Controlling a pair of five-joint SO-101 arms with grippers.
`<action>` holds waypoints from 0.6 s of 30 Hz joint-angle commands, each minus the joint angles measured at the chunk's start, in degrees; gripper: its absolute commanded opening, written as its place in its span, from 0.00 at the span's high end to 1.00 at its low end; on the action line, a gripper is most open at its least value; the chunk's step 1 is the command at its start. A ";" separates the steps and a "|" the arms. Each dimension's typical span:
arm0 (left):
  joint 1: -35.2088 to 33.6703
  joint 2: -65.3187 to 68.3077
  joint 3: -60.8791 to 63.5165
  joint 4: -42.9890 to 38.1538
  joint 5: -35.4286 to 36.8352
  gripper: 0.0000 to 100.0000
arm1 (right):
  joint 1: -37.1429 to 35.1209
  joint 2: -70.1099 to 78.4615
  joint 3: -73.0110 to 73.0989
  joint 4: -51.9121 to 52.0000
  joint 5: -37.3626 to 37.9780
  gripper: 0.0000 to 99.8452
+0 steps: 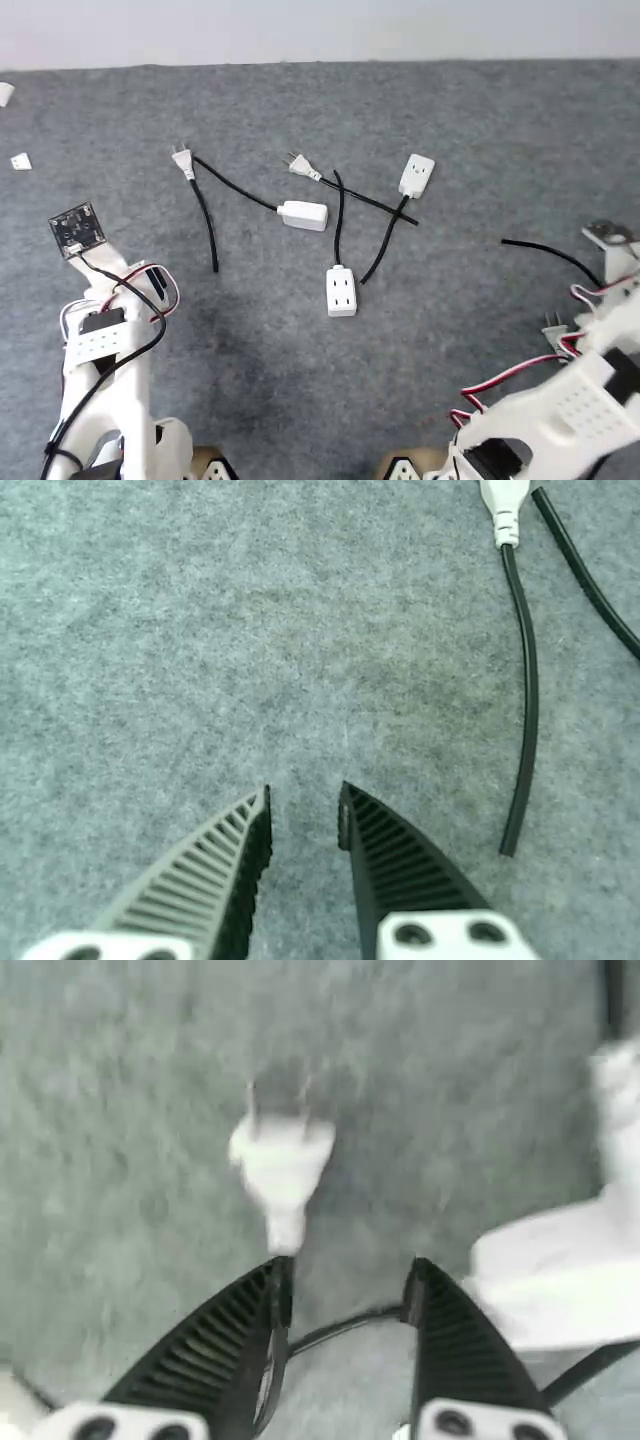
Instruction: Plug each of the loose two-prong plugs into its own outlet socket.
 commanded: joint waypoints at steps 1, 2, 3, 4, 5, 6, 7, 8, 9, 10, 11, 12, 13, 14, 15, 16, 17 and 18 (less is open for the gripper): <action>-0.18 -0.53 -2.77 0.18 -0.53 0.90 | 5.14 -4.26 -0.18 5.58 4.66 0.84; -0.09 -0.53 -2.77 0.09 -0.53 0.90 | 6.81 -5.41 0.09 6.55 5.71 0.84; 0.00 -0.53 -2.77 0.09 -0.53 0.90 | 8.31 -6.81 0.53 6.99 6.59 0.84; 0.00 -0.53 -2.77 0.09 -0.53 0.90 | 9.80 -8.48 1.32 7.16 7.30 0.84; 0.00 -0.53 -2.77 0.09 -0.53 0.90 | 11.12 -10.33 2.37 7.16 7.74 0.84; 0.00 -0.53 -2.77 0.09 -0.53 0.90 | 12.26 -12.26 3.96 6.99 8.44 0.84; 0.00 -0.53 -2.77 0.09 -0.53 0.90 | 13.32 -14.20 5.80 6.90 9.32 0.84; -0.09 -0.53 -2.77 0.09 -0.53 0.90 | 14.29 -16.13 7.91 6.81 10.29 0.84; -0.18 -0.53 -2.77 0.09 -0.53 0.90 | 15.16 -17.89 10.11 6.81 11.25 0.84; -0.26 -0.53 -2.77 0.09 -0.53 0.90 | 16.04 -19.65 12.57 6.81 12.31 0.84; -0.26 -0.53 -2.77 0.09 -0.53 0.90 | 16.84 -21.41 15.03 6.81 13.45 0.84; -0.26 -0.53 -2.68 0.09 -0.53 0.90 | 17.71 -22.90 17.67 6.73 14.59 0.84; -0.35 -0.53 -2.68 0.18 -0.53 0.90 | 18.86 -24.31 20.40 6.73 15.82 0.85; -0.35 -0.53 -2.68 0.18 -0.53 0.90 | 20.00 -25.54 23.12 6.29 17.23 0.85; -0.35 -0.53 -2.68 0.18 -0.53 0.90 | 21.14 -26.77 26.29 5.05 18.55 0.85; -0.35 -0.53 -2.68 0.18 -0.53 0.90 | 22.37 -27.91 29.27 3.03 19.34 0.85; -0.35 -0.53 -2.59 0.18 -0.53 0.90 | 23.43 -28.88 32.44 0.22 19.69 0.85; -0.35 -0.53 -2.59 0.18 -0.53 0.90 | 24.31 -29.76 35.34 -3.30 19.60 0.85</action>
